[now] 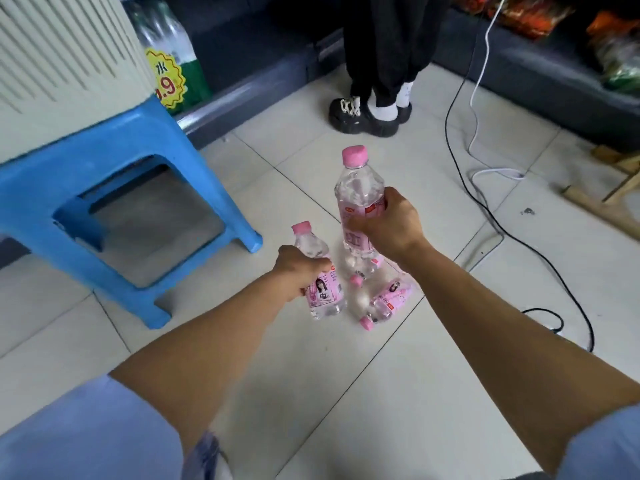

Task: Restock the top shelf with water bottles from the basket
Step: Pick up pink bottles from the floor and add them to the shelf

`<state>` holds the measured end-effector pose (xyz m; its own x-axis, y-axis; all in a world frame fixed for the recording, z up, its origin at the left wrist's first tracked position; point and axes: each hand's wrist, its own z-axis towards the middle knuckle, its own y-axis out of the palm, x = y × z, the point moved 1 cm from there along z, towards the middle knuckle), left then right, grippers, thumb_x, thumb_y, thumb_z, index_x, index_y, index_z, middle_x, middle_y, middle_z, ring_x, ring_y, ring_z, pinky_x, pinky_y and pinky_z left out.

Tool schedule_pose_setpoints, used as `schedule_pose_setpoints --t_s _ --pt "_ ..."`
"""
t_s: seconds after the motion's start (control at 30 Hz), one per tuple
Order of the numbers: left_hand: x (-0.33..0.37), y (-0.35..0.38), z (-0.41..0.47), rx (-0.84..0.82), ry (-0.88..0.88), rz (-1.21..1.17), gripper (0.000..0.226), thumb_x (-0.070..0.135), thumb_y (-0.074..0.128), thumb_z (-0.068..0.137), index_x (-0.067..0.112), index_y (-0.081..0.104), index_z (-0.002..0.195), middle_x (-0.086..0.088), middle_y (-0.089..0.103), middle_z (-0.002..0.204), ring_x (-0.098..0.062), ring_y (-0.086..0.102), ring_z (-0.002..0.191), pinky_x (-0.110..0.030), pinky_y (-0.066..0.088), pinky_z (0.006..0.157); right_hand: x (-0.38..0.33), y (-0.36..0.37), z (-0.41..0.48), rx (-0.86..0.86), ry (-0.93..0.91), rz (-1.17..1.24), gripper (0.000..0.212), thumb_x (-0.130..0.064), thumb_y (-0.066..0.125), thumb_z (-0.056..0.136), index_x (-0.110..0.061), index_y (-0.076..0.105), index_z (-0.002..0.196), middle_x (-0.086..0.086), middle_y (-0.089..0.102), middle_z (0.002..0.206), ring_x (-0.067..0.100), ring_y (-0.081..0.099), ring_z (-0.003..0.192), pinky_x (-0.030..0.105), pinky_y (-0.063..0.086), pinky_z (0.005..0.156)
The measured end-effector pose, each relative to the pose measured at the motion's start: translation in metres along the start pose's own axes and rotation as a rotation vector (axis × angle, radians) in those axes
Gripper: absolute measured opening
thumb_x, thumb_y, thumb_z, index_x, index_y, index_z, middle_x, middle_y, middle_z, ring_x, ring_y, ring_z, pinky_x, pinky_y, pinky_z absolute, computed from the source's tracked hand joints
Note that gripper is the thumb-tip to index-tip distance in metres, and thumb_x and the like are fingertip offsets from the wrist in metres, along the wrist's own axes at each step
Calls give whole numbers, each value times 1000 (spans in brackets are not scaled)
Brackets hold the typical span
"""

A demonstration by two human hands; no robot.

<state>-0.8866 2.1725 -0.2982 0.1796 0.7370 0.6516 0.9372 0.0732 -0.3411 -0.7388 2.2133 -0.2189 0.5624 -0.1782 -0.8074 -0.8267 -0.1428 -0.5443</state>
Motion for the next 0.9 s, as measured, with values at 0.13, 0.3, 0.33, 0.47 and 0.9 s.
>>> schedule_pose_setpoints --t_s 0.13,0.3,0.33,0.47,0.9 --pt "91 -73 -63 47 82 -55 61 26 76 60 2 53 111 -15 68 100 -21 68 74 -35 59 54 -113 -49 -3 -11 -90 -11 52 -26 79 72 -10 54 115 3 65 104 22 62 94 36 53 85" --pt "200 -181 -168 134 214 -71 38 24 75 64 9 61 96 -8 69 89 -18 66 73 -35 58 67 -275 -108 -25 -27 -211 68 49 -20 79 75 -12 53 116 -2 63 102 16 61 91 28 50 81" --pt "219 -203 -191 140 242 -84 25 19 73 66 11 64 88 -7 69 84 -18 66 72 -36 57 71 -307 -119 -31 -28 -235 75 48 -21 79 75 -13 54 114 -2 64 102 16 62 92 28 51 81" --pt "285 -295 -291 187 337 -76 55 33 73 51 8 59 97 -9 69 89 -17 67 75 -26 55 63 -434 -161 -66 -51 -324 101 46 -22 79 74 -15 55 112 -2 66 104 16 64 94 33 54 85" --pt "402 -552 -555 473 616 -66 53 18 76 74 15 39 112 9 56 91 -2 54 75 -21 41 56 -769 -186 -184 -248 -614 259 55 -17 82 70 -14 57 119 -2 69 110 16 67 99 41 53 93"
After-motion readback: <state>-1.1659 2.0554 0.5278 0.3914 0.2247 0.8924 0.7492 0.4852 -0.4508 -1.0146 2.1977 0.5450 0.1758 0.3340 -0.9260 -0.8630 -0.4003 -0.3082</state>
